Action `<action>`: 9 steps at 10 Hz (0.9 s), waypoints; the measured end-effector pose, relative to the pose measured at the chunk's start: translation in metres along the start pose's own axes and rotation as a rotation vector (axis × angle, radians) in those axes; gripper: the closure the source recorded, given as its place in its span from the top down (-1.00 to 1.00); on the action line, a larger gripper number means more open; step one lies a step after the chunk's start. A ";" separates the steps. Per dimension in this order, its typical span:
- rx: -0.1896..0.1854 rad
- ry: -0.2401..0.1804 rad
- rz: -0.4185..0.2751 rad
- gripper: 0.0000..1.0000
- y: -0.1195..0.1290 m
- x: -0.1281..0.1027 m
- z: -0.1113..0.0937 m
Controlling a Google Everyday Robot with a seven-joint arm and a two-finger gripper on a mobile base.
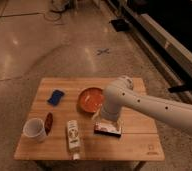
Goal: Place the eraser on the white sponge
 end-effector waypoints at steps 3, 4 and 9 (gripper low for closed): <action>-0.001 0.003 -0.014 0.60 0.000 0.002 0.000; -0.007 0.011 -0.046 0.60 0.001 0.006 0.001; -0.038 0.061 -0.494 0.60 -0.012 0.036 0.013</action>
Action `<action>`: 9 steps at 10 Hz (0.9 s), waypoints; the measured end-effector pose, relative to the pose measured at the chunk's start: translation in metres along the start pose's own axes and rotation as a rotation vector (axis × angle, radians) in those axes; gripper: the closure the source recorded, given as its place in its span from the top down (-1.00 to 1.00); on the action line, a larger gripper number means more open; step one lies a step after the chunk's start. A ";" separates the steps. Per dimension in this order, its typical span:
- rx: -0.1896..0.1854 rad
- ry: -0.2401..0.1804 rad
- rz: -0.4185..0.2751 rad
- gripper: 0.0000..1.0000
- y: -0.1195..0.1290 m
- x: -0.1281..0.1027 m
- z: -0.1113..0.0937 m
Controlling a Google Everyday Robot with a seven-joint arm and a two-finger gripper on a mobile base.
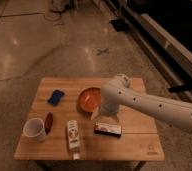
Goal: Place the eraser on the white sponge
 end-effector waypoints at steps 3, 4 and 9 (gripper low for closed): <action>-0.021 0.009 -0.248 0.60 0.012 0.011 0.012; -0.022 0.009 -0.311 0.60 0.016 0.013 0.017; -0.041 -0.042 -0.507 0.60 0.034 0.005 0.052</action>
